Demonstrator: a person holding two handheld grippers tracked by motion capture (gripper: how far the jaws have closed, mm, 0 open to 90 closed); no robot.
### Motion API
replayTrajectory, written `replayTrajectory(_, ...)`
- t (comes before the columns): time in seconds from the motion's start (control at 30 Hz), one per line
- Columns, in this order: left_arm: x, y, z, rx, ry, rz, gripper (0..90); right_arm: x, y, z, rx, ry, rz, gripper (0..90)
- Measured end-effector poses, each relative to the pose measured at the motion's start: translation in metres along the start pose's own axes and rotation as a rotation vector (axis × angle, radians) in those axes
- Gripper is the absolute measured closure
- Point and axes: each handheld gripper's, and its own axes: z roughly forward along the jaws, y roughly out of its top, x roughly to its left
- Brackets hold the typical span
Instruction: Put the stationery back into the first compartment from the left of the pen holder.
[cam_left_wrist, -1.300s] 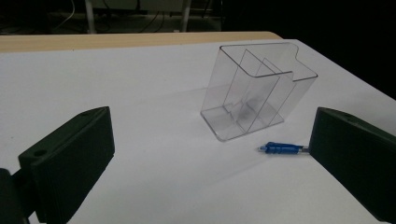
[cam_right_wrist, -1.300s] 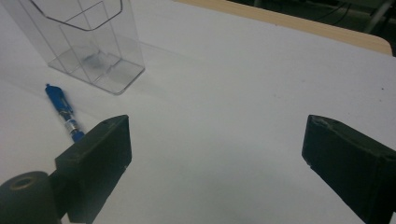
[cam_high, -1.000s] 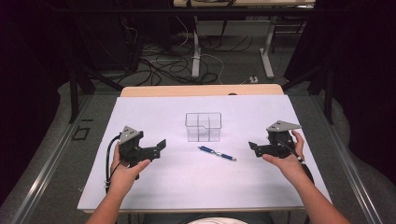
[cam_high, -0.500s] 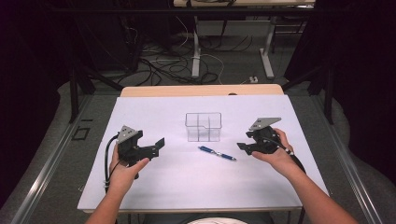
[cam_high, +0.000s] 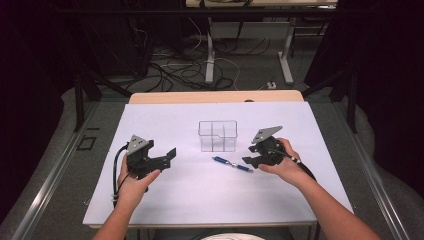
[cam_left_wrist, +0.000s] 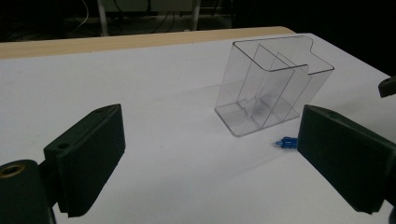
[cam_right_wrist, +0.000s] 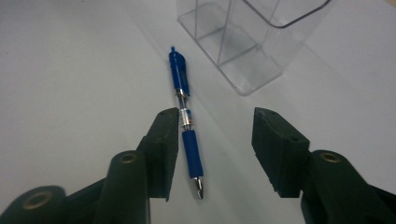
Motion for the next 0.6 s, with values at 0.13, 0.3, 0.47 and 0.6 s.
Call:
replayTrajectory(0.13, 0.000, -0.001, 0.002, 0.004, 0.004, 0.008, 9.0, 0.003, 0.000, 0.012, 0.047, 0.015, -0.014, 59.5)
replayTrajectory(0.3, 0.001, -0.001, 0.002, 0.009, 0.010, 0.024, 9.7, 0.002, -0.001, 0.026, 0.097, 0.037, -0.033, 62.3)
replayTrajectory(0.47, 0.001, -0.002, 0.003, 0.015, 0.010, 0.032, 9.7, 0.001, -0.001, 0.036, 0.136, 0.059, -0.041, 64.3)
replayTrajectory(0.6, 0.000, -0.002, 0.004, 0.014, 0.008, 0.034, 9.7, 0.001, 0.000, 0.043, 0.165, 0.068, -0.045, 64.4)
